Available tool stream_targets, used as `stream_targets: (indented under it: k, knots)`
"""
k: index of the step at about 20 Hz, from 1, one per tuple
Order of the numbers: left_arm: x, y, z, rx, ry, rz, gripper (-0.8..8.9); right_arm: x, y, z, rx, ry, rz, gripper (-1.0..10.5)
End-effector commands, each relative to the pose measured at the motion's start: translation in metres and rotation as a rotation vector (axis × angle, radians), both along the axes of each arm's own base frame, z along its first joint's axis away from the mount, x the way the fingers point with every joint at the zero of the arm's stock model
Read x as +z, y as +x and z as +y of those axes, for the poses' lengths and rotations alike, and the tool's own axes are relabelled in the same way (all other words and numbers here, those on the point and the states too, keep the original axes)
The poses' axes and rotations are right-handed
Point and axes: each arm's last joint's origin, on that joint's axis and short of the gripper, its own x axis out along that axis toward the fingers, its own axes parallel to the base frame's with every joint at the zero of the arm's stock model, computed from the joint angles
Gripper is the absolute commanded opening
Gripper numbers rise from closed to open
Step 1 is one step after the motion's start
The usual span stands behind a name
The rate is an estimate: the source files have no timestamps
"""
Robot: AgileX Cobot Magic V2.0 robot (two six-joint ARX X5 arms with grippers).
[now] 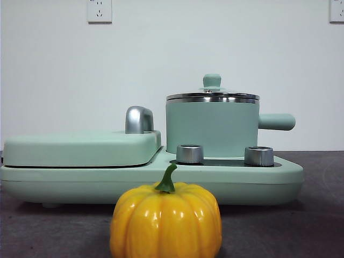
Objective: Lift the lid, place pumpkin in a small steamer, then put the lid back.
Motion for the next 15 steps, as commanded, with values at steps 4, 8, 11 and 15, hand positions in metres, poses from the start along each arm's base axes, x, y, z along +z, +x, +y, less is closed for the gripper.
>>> stream_targets:
  k: [4,8,11,15]
  knots:
    - [0.002,0.002,0.000,0.008,-0.079,-0.068,0.07,0.001,0.000,0.000,-0.009,0.186,-0.007,0.1]
    - [0.016,0.001,0.000,0.005,-0.363,-0.195,0.07,0.004,0.000,0.000,-0.023,0.368,-0.029,0.1]
    - [0.024,0.000,0.000,-0.014,-0.492,-0.266,0.06,0.008,0.000,0.000,-0.005,0.391,-0.069,0.1]
    - [0.033,-0.002,0.000,-0.046,-0.590,-0.354,0.06,0.021,-0.001,0.001,0.039,0.445,-0.150,0.1]
